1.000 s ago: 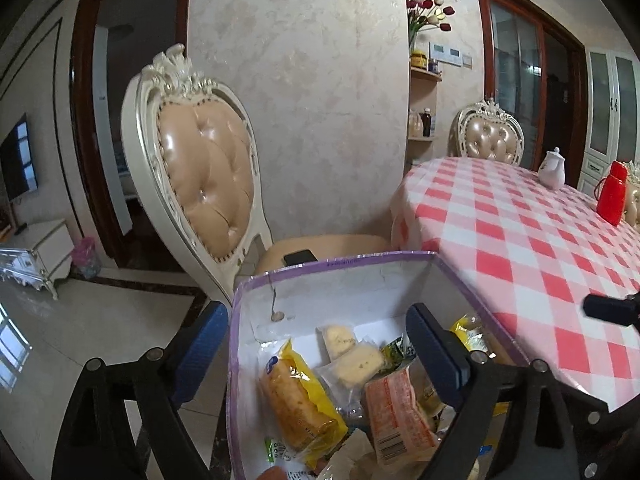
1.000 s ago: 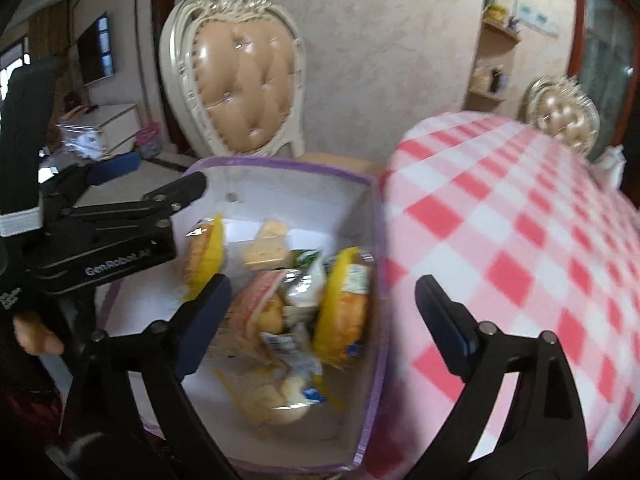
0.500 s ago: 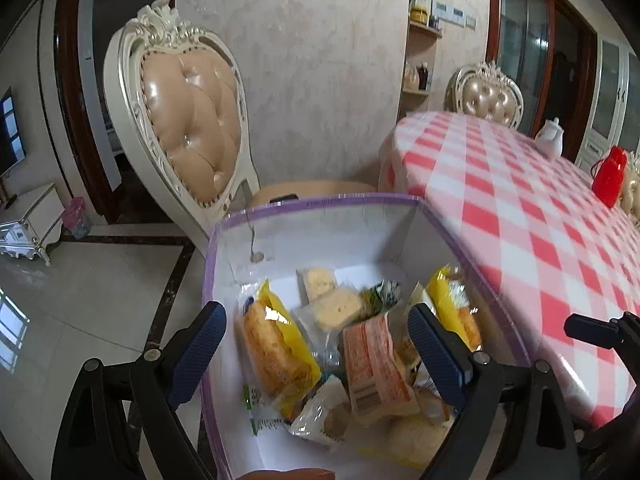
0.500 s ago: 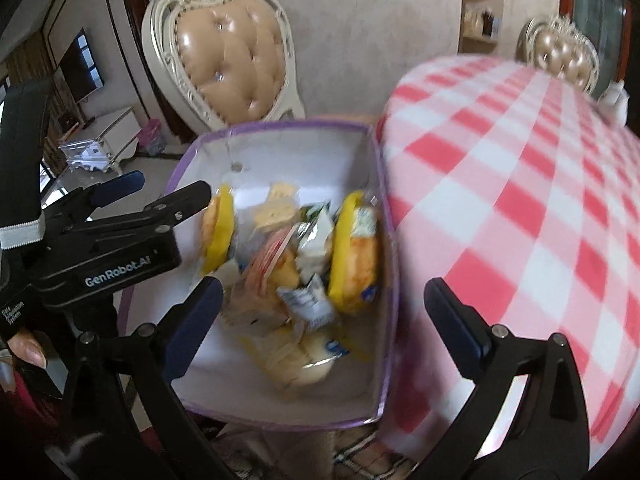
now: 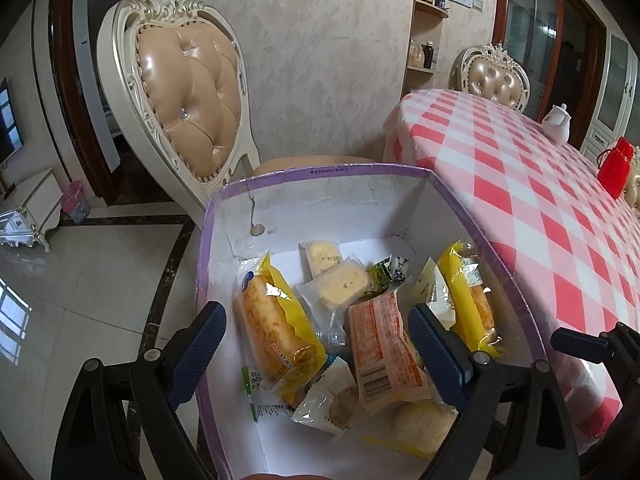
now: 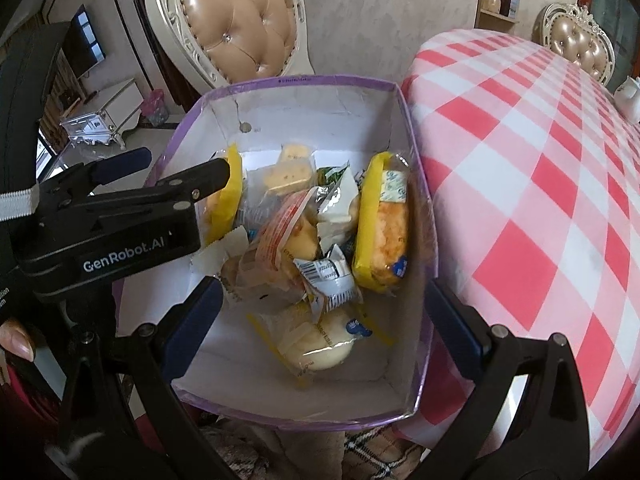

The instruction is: Organize snacks

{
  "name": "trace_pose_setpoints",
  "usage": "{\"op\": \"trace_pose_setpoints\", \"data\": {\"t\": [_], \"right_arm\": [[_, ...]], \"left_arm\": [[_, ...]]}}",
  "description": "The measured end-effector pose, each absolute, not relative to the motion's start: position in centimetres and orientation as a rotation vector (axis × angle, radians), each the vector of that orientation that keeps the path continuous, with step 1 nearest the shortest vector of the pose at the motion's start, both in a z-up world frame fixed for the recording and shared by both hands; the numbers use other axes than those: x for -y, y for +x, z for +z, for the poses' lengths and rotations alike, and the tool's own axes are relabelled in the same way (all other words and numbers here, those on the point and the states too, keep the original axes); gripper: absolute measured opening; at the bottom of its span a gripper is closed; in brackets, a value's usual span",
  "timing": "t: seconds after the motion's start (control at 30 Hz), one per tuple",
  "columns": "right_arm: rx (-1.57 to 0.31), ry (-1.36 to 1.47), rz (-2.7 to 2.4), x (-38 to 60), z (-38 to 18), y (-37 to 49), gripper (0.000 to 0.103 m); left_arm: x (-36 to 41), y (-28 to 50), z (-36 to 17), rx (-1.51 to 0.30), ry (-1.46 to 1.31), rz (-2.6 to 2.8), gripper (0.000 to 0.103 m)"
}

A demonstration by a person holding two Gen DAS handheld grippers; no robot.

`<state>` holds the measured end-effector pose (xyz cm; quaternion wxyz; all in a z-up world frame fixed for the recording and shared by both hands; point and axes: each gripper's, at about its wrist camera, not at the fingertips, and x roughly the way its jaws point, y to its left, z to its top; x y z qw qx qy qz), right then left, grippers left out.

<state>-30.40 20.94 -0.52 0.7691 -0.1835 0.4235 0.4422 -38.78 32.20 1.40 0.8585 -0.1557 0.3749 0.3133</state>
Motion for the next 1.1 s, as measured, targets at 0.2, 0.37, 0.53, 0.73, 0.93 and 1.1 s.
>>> {"op": "trace_pose_setpoints", "data": {"t": [0.2, 0.37, 0.53, 0.73, 0.93, 1.1], "right_arm": [[-0.935, -0.419, 0.957, -21.4, -0.9, -30.7, 0.101], [-0.948, -0.434, 0.955, -21.7, -1.3, -30.9, 0.101], [-0.958, -0.439, 0.954, -21.9, -1.6, -30.9, 0.101], [-0.969, -0.444, 0.953, -22.0, -1.8, -30.8, 0.101], [-0.973, -0.449, 0.956, -22.0, -1.9, -30.9, 0.101], [-0.977, -0.452, 0.958, -22.1, -2.0, -31.0, 0.101]], "left_arm": [[-32.3, -38.6, 1.1, -0.801, -0.334, 0.652, 0.093], [-32.5, -38.7, 1.0, -0.802, -0.34, 0.653, 0.093], [-32.7, -38.7, 0.8, -0.805, -0.344, 0.656, 0.093], [-32.8, -38.7, 0.6, -0.813, -0.346, 0.656, 0.093], [-32.8, -38.6, 0.3, -0.82, -0.351, 0.657, 0.093], [-32.9, -38.6, 0.2, -0.827, -0.352, 0.656, 0.093]]}}
